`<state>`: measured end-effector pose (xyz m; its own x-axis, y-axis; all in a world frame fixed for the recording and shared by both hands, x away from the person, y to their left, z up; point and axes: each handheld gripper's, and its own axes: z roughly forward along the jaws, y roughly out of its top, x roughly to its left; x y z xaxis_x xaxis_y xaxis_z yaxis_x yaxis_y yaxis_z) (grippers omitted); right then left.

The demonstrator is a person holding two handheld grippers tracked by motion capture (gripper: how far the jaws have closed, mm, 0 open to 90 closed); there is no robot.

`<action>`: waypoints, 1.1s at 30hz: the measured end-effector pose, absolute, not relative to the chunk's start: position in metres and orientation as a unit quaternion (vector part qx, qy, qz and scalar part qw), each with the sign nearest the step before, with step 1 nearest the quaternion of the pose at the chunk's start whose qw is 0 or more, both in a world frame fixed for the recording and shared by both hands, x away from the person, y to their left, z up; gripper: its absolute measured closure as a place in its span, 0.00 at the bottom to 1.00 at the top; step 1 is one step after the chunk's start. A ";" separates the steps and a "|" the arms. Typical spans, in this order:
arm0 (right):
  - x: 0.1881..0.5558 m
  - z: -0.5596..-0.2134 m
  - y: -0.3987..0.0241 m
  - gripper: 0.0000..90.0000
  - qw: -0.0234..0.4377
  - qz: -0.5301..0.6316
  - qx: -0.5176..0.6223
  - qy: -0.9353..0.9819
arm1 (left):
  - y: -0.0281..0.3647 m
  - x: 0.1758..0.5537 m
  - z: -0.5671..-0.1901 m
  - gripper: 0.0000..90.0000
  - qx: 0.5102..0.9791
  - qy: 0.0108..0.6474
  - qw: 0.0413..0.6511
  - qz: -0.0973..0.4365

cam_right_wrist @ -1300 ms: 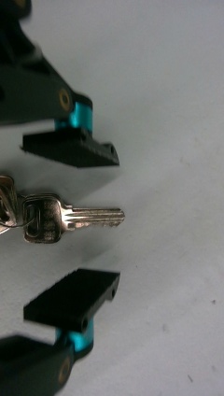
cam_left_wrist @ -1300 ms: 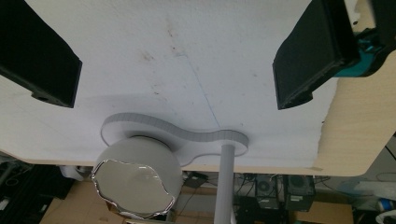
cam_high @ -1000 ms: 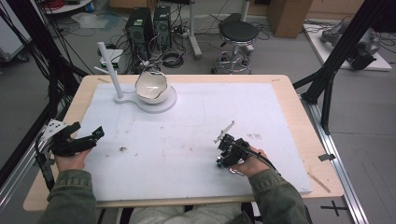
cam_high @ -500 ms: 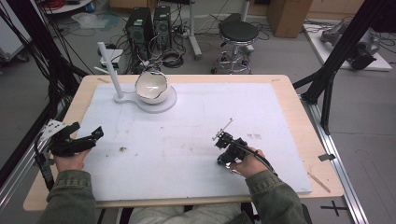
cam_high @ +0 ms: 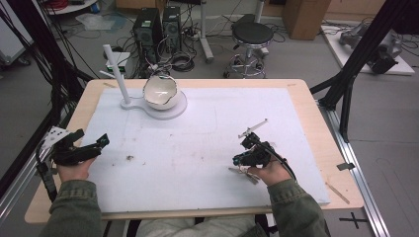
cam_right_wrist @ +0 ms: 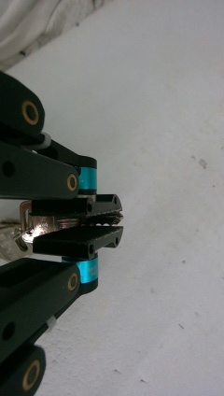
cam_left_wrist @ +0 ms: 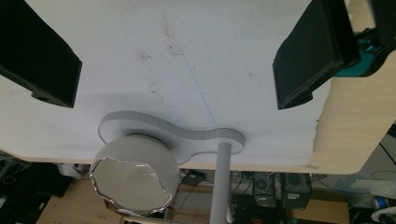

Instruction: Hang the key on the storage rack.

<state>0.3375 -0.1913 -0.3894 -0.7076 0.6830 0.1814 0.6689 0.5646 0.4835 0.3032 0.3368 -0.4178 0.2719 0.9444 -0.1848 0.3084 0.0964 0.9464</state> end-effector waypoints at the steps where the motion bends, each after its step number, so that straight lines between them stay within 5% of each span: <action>1: 0.338 -0.389 -0.191 0.92 0.013 0.268 0.382 0.884 | 0.337 0.303 -0.418 0.02 0.600 0.522 0.525 0.303; 33: 0.337 -0.341 -0.198 0.92 0.020 0.405 0.378 0.832 | 0.336 0.304 -0.418 0.02 0.604 0.520 0.523 0.302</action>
<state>0.3366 -0.1983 -0.3408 -0.7131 0.6460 0.2721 0.6129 0.3862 0.6893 0.3037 0.3355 -0.4183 0.2766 0.9441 -0.1792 0.3138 0.0875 0.9455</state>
